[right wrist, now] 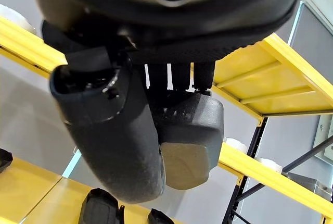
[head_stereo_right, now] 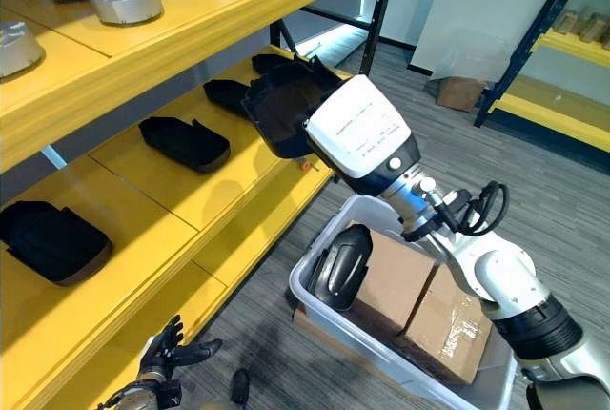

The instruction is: Move parts from the plastic box to the shelf.

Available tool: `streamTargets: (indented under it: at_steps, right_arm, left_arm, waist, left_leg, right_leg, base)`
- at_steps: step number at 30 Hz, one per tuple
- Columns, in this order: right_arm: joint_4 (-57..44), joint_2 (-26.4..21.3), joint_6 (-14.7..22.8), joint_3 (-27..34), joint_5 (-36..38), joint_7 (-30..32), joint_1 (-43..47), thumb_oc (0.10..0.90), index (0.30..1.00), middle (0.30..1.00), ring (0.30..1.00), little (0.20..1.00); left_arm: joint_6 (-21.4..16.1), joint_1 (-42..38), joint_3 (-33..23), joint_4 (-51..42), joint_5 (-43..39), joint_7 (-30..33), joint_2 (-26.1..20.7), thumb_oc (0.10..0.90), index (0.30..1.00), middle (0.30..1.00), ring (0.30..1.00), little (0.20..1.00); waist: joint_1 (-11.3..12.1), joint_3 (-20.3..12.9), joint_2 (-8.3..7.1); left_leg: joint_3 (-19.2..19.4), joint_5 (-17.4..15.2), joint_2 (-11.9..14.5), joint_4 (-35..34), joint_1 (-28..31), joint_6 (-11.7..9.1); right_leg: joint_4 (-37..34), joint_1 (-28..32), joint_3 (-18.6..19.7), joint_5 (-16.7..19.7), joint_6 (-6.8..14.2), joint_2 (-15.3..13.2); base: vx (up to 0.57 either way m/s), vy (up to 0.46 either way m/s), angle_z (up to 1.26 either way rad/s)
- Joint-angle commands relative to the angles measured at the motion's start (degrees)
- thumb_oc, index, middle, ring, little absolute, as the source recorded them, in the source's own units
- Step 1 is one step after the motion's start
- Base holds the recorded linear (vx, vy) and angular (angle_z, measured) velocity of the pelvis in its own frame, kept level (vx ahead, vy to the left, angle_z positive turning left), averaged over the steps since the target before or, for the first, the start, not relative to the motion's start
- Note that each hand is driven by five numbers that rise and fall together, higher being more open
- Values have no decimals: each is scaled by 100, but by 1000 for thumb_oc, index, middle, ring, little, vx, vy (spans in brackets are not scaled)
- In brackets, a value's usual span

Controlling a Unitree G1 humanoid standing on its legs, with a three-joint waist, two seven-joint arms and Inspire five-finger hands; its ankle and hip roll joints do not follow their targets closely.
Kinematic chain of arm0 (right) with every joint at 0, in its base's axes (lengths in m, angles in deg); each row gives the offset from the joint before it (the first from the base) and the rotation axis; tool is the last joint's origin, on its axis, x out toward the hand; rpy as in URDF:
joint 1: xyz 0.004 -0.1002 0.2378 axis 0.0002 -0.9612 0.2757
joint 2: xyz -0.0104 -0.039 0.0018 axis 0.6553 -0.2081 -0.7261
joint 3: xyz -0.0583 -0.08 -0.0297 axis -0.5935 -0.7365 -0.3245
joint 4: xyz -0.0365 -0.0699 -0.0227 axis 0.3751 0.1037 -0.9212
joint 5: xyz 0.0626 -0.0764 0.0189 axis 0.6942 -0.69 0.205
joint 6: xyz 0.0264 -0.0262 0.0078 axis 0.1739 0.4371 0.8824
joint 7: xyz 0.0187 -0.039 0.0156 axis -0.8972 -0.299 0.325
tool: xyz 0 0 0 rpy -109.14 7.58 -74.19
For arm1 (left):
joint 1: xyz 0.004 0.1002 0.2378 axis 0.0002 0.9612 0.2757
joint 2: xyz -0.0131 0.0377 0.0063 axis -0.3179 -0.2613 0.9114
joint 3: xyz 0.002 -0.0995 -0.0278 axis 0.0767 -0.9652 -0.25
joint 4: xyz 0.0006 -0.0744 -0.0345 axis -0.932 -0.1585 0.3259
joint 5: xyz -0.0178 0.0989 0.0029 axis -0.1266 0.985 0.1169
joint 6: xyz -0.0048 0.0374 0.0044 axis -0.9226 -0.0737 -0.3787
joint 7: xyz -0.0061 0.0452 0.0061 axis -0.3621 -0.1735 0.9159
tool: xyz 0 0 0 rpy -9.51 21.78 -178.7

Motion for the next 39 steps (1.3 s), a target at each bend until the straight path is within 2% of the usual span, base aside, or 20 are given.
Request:
streamTargets:
  at_steps: [1, 10, 14, 18, 20, 22, 23, 24, 25, 26, 27, 28, 29, 30, 31, 33, 34, 35, 39]
  right_arm:
    - [-124, 311, -384, -199, 47, 532, 1363, 400, 300, 300, 300, 300]
    - [51, 507, -449, -387, 8, 501, 1569, 400, 300, 300, 300, 300]
    - [144, 601, -503, -543, -166, 484, 1754, 400, 300, 300, 300, 300]
    - [191, 670, -541, -584, -241, 503, 1796, 400, 300, 300, 300, 300]
    - [252, 758, -592, -615, -389, 520, 1810, 400, 300, 300, 300, 300]
    - [264, 810, -588, -598, -385, 513, 1778, 400, 300, 300, 300, 300]
    - [242, 845, -576, -575, -377, 530, 1748, 400, 300, 300, 300, 300]
    - [242, 844, -576, -573, -377, 529, 1748, 400, 300, 300, 300, 300]
    - [232, 900, -568, -614, -363, 567, 1800, 400, 300, 300, 300, 300]
    - [235, 900, -558, -611, -348, 578, 1818, 400, 300, 300, 300, 300]
    - [238, 891, -527, -609, -296, 609, 1815, 400, 300, 300, 300, 300]
    - [240, 890, -525, -608, -294, 612, 1816, 400, 300, 300, 300, 300]
    - [223, 866, -487, -549, -169, 670, 1753, 400, 300, 300, 300, 300]
    - [184, 814, -452, -513, -122, 735, 1726, 400, 300, 300, 300, 300]
    - [182, 811, -450, -510, -121, 736, 1726, 400, 300, 300, 300, 300]
    - [132, 726, -470, -396, -12, 774, 1633, 400, 300, 300, 300, 300]
    - [93, 703, -456, -330, 44, 768, 1555, 400, 300, 300, 300, 300]
    - [16, 684, -456, -260, 124, 756, 1504, 400, 300, 300, 300, 300]
    - [-98, 679, -368, -166, 199, 754, 1354, 400, 300, 300, 300, 300]
  left_arm:
    - [-397, -296, 146, -401, 110, 82, -407, 900, 1000, 1000, 1000, 1000]
    - [-447, -234, 120, -422, 77, 140, -416, 900, 1000, 1000, 1000, 1000]
    - [-488, -202, 107, -416, 60, 177, -446, 900, 1000, 1000, 1000, 1000]
    - [-510, -198, 136, -438, 75, 183, -461, 900, 1000, 1000, 1000, 1000]
    - [-524, -279, 203, -404, 183, 168, -528, 900, 1000, 1000, 1000, 1000]
    - [-532, -315, 240, -387, 196, 171, -561, 900, 1000, 1000, 1000, 1000]
    - [-532, -369, 309, -367, 190, 181, -623, 900, 1000, 1000, 1000, 1000]
    - [-532, -372, 309, -366, 189, 181, -623, 900, 1000, 1000, 1000, 1000]
    - [-537, -399, 327, -340, 210, 209, -667, 900, 1000, 1000, 1000, 1000]
    - [-528, -423, 322, -332, 229, 203, -676, 900, 1000, 1000, 1000, 1000]
    - [-515, -451, 332, -325, 243, 186, -689, 900, 1000, 1000, 1000, 1000]
    - [-516, -454, 333, -323, 243, 185, -689, 900, 1000, 1000, 1000, 1000]
    - [-478, -468, 420, -282, 249, 161, -656, 900, 1000, 1000, 1000, 1000]
    - [-479, -487, 426, -249, 237, 173, -629, 900, 1000, 1000, 1000, 1000]
    - [-480, -492, 426, -248, 237, 173, -628, 900, 1000, 1000, 1000, 1000]
    - [-478, -525, 373, -159, 173, 197, -553, 900, 1000, 1000, 1000, 1000]
    - [-476, -531, 354, -149, 185, 224, -515, 900, 1000, 1000, 1000, 1000]
    - [-469, -532, 312, -137, 129, 235, -462, 900, 1000, 1000, 1000, 1000]
    - [-418, -463, 334, -179, 229, 163, -450, 900, 1000, 1000, 1000, 1000]
  waist:
    - [241, -531, -100]
    - [400, -506, -162]
    - [528, -472, -172]
    - [560, -464, -182]
    - [593, -412, -116]
    - [566, -391, -111]
    - [485, -307, -69]
    - [486, -313, -73]
    - [404, -213, 39]
    - [382, -204, 75]
    - [338, -201, 85]
    - [336, -215, 88]
    - [178, -237, 55]
    - [89, -244, 32]
    - [92, -248, 33]
    - [39, -270, -20]
    - [28, -283, -44]
    - [54, -332, -57]
    - [51, -465, -56]
  left_leg:
    - [366, -646, 275, -47, 531, -174]
    - [231, -725, 39, -47, 475, -35]
    - [25, -770, -271, -47, 427, 115]
    - [-99, -771, -439, -47, 380, 196]
    - [-246, -846, -648, -47, 418, 313]
    - [-335, -810, -704, -47, 392, 353]
    - [-486, -750, -732, -47, 368, 395]
    - [-484, -745, -734, -47, 358, 395]
    - [-557, -722, -722, -47, 386, 447]
    - [-579, -677, -723, -47, 361, 460]
    - [-690, -617, -760, -47, 337, 464]
    - [-695, -620, -748, -47, 324, 454]
    - [-847, -589, -820, -47, 305, 446]
    - [-941, -609, -869, -47, 302, 444]
    - [-937, -581, -865, -47, 280, 440]
    - [-1108, -583, -944, -47, 294, 426]
    - [-1119, -600, -947, -47, 297, 419]
    - [-1046, -564, -925, -47, 279, 391]
    - [-1057, -606, -889, -47, 323, 362]
  right_leg:
    - [33, -531, 222, 668, 152, -237]
    - [41, -546, 218, 807, 264, -445]
    - [133, -560, 225, 975, 357, -707]
    - [227, -577, 199, 1063, 408, -886]
    - [879, -685, 254, 989, 380, -1116]
    - [1056, -776, 372, 1026, 321, -1140]
    - [1350, -904, 704, 1027, 234, -972]
    - [1358, -919, 708, 1027, 233, -975]
    - [1841, -1179, 958, 740, 82, -587]
    - [2014, -1334, 1049, 557, -13, -365]
    - [1954, -1432, 1254, 226, -124, 79]
    - [1941, -1437, 1245, 226, -136, 92]
    - [1620, -1489, 1784, -14, -232, 667]
    - [1378, -1500, 2182, -64, -284, 914]
    - [1344, -1507, 2183, -19, -289, 919]
    - [1033, -1392, 2488, 135, -285, 920]
    - [841, -1297, 2478, 202, -300, 922]
    - [543, -1162, 2298, 340, -278, 863]
    - [83, -830, 2142, 433, -268, 849]
  base:
    - [-8, 49, -1]
    - [-15, 84, 1]
    - [-27, 153, 6]
    - [-16, 134, 21]
    - [2, 258, 22]
    - [-22, 117, 39]
    - [-47, 47, 56]
    - [-53, 147, 56]
    - [-35, 126, 45]
    - [-17, 130, 43]
    - [10, 20, 31]
    - [68, -11, 34]
    - [96, -24, 32]
    - [78, -18, 39]
    - [63, -7, 71]
    - [70, -42, 105]
    - [69, -135, 55]
    - [71, -140, 18]
    - [84, -76, 23]
